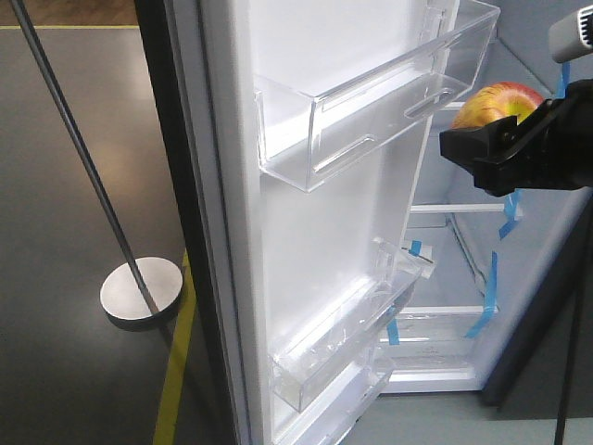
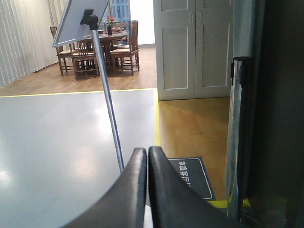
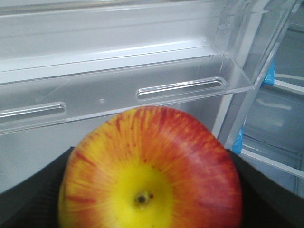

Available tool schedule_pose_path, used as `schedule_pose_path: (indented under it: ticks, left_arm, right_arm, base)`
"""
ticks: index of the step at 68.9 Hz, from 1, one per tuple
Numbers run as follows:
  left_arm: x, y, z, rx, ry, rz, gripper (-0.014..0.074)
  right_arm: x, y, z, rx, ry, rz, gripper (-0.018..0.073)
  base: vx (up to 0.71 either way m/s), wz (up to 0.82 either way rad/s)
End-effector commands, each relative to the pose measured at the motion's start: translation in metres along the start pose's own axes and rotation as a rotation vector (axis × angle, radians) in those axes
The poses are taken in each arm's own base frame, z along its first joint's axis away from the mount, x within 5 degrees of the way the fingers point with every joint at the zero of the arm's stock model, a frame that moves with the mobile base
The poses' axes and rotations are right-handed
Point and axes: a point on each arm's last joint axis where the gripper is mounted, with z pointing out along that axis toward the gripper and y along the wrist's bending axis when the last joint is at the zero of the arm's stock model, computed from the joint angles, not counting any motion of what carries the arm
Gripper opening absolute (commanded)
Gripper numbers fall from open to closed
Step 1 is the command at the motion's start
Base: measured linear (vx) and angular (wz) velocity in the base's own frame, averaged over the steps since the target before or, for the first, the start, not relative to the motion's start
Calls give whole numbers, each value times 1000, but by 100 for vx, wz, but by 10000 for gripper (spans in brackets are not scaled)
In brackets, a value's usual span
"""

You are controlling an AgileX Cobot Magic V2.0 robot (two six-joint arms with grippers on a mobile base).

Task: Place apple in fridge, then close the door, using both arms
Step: 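Move the right gripper with the apple toward the top door bin, then lower the apple into the top clear door bin and open the right gripper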

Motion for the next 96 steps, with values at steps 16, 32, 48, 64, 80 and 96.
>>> schedule_pose_path:
  ticks: [16,32,48,64,80,96]
  left_arm:
    - [-14,-1,-3,11,-107,-18,-8]
    - [-14,-1,-3,11,-107,-18,-8]
    - [-14,-1,-3,11,-107,-18,-8]
    - [-14,-1,-3,11,-107,-18,-8]
    - [-14,-1,-3,11,-107,-18,-8]
    - [-14,-1,-3,11,-107,-18,-8]
  right_arm:
    - [-16,-1,-11,37,-101,-3,57]
    - [-17,-1,-11,37,-113,18,56]
    - [-30,2,-31,61,-230,38,56]
    - [-77,14,-77,43,-386,-37,56]
    - [-127,17,-90,6,-455,-106,56]
    - [-161,7,-56,-44,-368,-169,56]
  base:
    - [0,0]
    - [0,0]
    - [0,0]
    - [0,0]
    - [0,0]
    - [0,0]
